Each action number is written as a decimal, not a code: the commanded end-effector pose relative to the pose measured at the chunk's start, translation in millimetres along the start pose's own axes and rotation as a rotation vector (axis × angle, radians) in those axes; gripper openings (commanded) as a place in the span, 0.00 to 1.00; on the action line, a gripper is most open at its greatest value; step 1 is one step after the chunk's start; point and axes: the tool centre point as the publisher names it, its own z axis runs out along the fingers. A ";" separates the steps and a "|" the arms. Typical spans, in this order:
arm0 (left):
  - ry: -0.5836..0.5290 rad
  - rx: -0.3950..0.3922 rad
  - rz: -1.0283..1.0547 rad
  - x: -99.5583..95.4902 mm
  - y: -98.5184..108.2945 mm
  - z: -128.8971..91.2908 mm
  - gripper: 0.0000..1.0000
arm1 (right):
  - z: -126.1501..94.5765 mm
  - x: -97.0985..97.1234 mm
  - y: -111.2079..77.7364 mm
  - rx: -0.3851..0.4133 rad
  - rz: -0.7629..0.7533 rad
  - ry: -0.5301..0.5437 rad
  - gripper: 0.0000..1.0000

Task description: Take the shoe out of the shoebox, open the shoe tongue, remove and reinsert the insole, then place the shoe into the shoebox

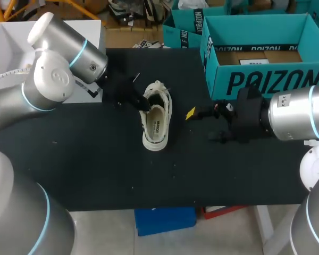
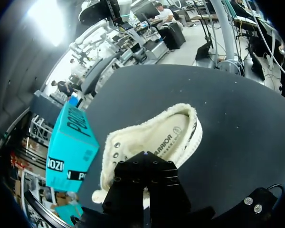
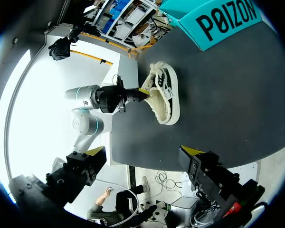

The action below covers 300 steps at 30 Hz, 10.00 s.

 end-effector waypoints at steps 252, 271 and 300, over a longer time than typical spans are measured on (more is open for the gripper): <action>-0.103 -0.634 -0.123 -25.1 156.1 -333.9 0.00 | 0.4 0.6 0.1 0.000 0.000 0.000 1.00; -0.035 -0.706 -0.397 15.6 240.9 -355.5 0.00 | 0.4 0.6 0.1 0.000 0.000 0.000 1.00; 0.061 -0.714 -0.560 54.5 303.1 -322.9 0.00 | 0.4 0.6 0.1 0.000 0.000 0.000 1.00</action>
